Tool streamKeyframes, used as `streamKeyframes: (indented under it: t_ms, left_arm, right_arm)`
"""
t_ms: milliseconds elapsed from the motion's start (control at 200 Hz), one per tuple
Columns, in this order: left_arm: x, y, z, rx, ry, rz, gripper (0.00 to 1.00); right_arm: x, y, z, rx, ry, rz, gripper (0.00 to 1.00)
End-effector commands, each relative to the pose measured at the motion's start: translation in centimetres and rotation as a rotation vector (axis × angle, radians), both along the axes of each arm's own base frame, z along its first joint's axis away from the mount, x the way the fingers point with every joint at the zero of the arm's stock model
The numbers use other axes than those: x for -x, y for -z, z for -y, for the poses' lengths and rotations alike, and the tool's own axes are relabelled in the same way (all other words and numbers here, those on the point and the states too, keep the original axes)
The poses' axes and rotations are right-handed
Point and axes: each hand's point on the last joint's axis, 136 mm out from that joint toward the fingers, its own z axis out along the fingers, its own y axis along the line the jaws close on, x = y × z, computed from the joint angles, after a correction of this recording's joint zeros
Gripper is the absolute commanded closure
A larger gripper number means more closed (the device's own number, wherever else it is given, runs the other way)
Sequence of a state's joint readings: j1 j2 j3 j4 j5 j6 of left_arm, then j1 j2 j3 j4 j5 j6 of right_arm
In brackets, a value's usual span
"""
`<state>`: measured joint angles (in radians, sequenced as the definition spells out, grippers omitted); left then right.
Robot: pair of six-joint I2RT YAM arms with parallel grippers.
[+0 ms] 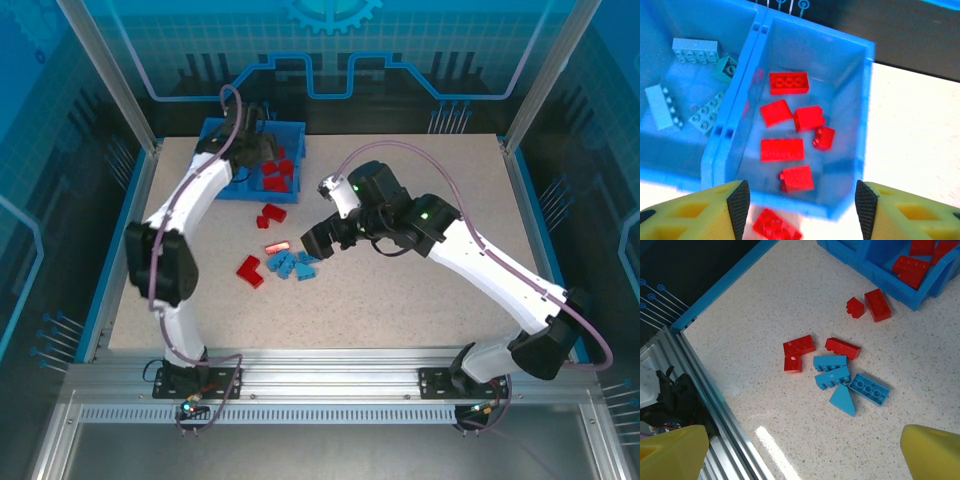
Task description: Sort the legos into containers by color
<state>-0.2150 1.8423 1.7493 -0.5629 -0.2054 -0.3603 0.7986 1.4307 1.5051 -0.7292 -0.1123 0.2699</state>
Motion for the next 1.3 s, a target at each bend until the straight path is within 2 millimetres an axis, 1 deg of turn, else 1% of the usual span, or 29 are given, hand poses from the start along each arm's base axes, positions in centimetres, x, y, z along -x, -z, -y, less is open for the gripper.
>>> streamKeyframes:
  t_ms: [0,40,105,190,265,345,405,525,630,700,850,955,1091,1226,1296]
  left_arm:
    - [4.0,-1.5,0.7,0.061,0.022,0.013,0.39]
    - [5.5,-1.2,0.6,0.053,0.031,0.004,0.39]
    - [7.7,-0.2,0.3,0.022,0.045,-0.023,0.39]
    - [10.0,1.9,-0.1,-0.020,0.066,-0.074,0.39]
    - [11.3,3.7,0.0,-0.031,0.105,-0.120,0.38]
    - [12.3,6.0,0.9,-0.034,0.183,-0.183,0.34]
    - [12.6,7.9,0.9,-0.052,0.201,-0.247,0.32]
    - [11.9,11.2,0.9,-0.090,0.207,-0.346,0.27]
    - [10.4,13.4,0.7,-0.141,0.216,-0.387,0.24]
    - [9.4,14.7,0.5,-0.176,0.219,-0.412,0.24]
    - [7.6,16.7,0.1,-0.232,0.213,-0.454,0.25]
    - [6.8,18.3,0.2,-0.232,0.213,-0.485,0.31]
    - [6.7,20.0,-0.1,-0.248,0.199,-0.528,0.37]
    - [6.7,20.7,-0.3,-0.232,0.186,-0.541,0.46]
    - [6.7,20.8,-0.4,-0.231,0.177,-0.547,0.49]
  right_arm:
    - [-0.7,-0.4,-0.8,-0.015,0.004,0.011,0.00]
    - [-0.9,-0.3,-0.8,-0.012,0.013,0.010,0.00]
    - [-1.3,-0.1,-0.8,-0.009,0.027,0.007,0.00]
    - [-1.6,0.1,-0.7,-0.010,0.039,0.004,0.00]
    - [-1.8,0.2,-0.7,-0.015,0.047,-0.004,0.00]
    - [-2.0,0.3,-0.7,-0.019,0.053,-0.014,0.00]
    - [-1.9,0.3,-0.5,-0.015,0.057,-0.019,0.00]
    - [-1.7,0.6,-0.2,-0.010,0.065,-0.028,0.00]
    - [-1.4,0.7,0.2,-0.010,0.071,-0.032,0.00]
    - [-1.2,0.7,0.6,-0.009,0.079,-0.032,0.00]
    - [-0.8,0.7,1.3,-0.005,0.092,-0.022,0.00]
    - [-0.9,0.7,1.8,0.000,0.103,-0.017,0.00]
    - [-0.8,0.7,2.2,0.004,0.112,-0.015,0.00]
    - [-0.8,0.8,2.3,0.000,0.115,-0.018,0.00]
    - [-0.9,0.9,2.3,0.000,0.115,-0.020,0.00]
